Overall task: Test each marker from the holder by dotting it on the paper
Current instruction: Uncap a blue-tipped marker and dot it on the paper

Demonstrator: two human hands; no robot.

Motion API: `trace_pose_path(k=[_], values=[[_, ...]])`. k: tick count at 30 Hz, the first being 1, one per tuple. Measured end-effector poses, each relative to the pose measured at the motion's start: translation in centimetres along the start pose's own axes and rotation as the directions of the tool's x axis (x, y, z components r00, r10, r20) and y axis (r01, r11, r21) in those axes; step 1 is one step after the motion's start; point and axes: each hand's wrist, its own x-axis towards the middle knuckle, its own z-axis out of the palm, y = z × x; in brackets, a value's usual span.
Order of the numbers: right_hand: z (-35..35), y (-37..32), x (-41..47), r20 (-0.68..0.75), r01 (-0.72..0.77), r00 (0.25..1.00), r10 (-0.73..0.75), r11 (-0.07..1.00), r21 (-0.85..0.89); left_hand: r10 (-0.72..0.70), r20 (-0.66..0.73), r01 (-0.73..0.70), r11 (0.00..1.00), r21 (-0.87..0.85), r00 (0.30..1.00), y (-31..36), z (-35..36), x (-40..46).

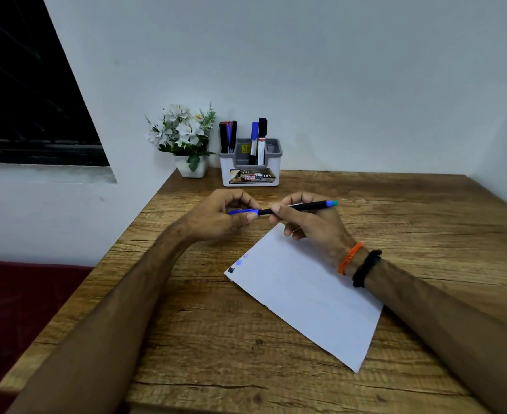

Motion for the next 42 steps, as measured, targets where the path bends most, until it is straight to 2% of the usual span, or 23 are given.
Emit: trace_pose_path(k=[3,6,9,14,18,26,31,34,38,40,42], values=[[0.1,0.2,-0.1,-0.015,0.021,1.000,-0.021,1.000,-0.012,0.000,-0.016,0.000,1.000,-0.002,1.000,0.3,0.2,0.0],[-0.4,0.1,0.1,-0.001,-0.059,0.998,0.059,0.996,0.062,-0.016,-0.060,0.014,0.999,-0.036,0.998,0.5,0.2,0.0],[-0.7,0.1,0.2,0.037,-0.064,0.997,0.062,0.995,0.073,-0.032,-0.123,0.024,0.998,-0.062,0.992,0.4,-0.1,0.0],[-0.7,0.6,0.2,0.029,0.054,0.998,-0.052,0.997,-0.059,-0.015,-0.154,0.001,0.996,-0.085,0.988,0.5,-0.1,-0.2],[-0.4,1.0,0.6,0.076,0.164,0.985,-0.152,0.969,-0.183,-0.026,-0.124,0.017,0.997,-0.069,0.992,0.4,0.2,-0.1],[-0.5,1.4,0.8,0.116,0.288,0.957,-0.267,0.930,-0.230,-0.042,-0.104,0.037,0.998,-0.049,0.994,0.6,0.9,0.0],[-0.5,1.3,0.9,0.127,0.347,0.938,-0.323,0.886,-0.308,-0.001,-0.135,-0.004,0.999,-0.037,0.991,1.2,1.1,0.0],[-0.8,0.8,1.5,0.175,0.370,0.928,-0.328,0.860,-0.353,0.009,-0.190,-0.024,0.997,-0.075,0.982,1.7,0.6,0.1],[-0.9,-0.3,1.8,0.136,0.385,0.921,-0.365,0.804,-0.452,-0.039,-0.369,-0.076,0.954,-0.291,0.929,2.5,0.9,0.2],[-0.5,-0.9,1.5,0.140,0.399,0.914,-0.380,0.787,-0.470,-0.049,-0.427,-0.113,0.932,-0.345,0.903,3.0,1.3,0.3],[-0.1,-1.5,1.4,0.205,0.468,0.879,-0.430,0.699,-0.541,-0.043,-0.467,-0.146,0.921,-0.361,0.883,3.5,1.7,0.4]])
